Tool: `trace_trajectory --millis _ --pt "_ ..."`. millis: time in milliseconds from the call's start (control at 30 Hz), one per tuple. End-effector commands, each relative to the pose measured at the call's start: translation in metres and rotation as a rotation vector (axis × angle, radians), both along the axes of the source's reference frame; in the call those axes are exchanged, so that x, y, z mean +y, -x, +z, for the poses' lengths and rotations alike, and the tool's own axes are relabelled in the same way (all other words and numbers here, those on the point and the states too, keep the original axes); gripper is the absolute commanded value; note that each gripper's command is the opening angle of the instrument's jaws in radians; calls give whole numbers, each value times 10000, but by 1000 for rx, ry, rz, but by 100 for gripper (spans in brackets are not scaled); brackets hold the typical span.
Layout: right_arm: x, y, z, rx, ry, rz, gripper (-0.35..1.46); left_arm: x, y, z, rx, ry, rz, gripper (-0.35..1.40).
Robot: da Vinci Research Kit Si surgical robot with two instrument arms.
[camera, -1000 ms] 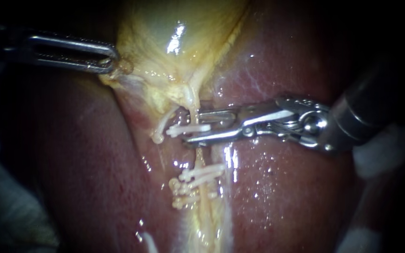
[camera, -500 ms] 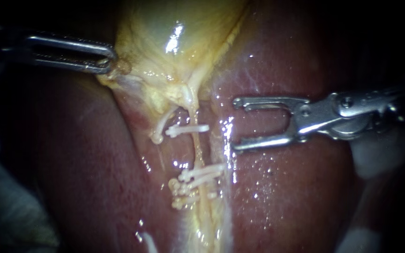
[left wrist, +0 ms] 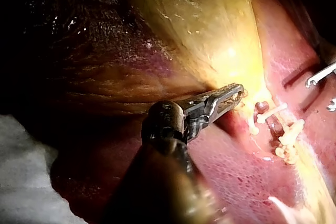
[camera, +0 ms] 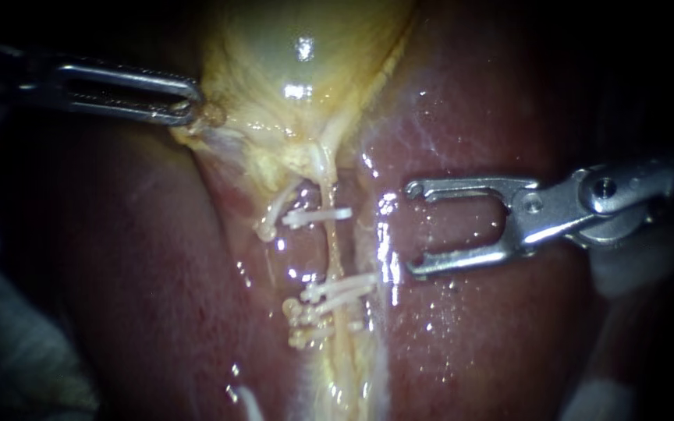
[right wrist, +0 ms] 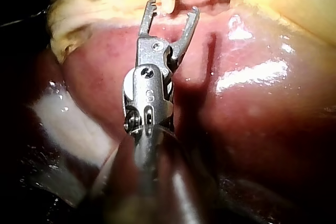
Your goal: Going back third clip right tube
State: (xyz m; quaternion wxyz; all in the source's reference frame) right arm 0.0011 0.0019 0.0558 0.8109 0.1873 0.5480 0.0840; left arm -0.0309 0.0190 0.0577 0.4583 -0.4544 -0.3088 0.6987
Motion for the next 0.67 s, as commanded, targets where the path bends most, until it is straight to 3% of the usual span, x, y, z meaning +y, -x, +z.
trace_trajectory --millis 33,167,300,667 --pt "0 1 0 1 0 0 50 0 4 5 1 0 4 -35" --pt "-1 1 -1 2 5 -2 50 -5 22 26 3 -10 16 -35" --pt "-1 1 -1 2 5 -2 50 -7 32 34 1 -10 25 -35" --pt "-1 1 -1 2 5 -2 50 -7 26 31 1 -12 30 -35"
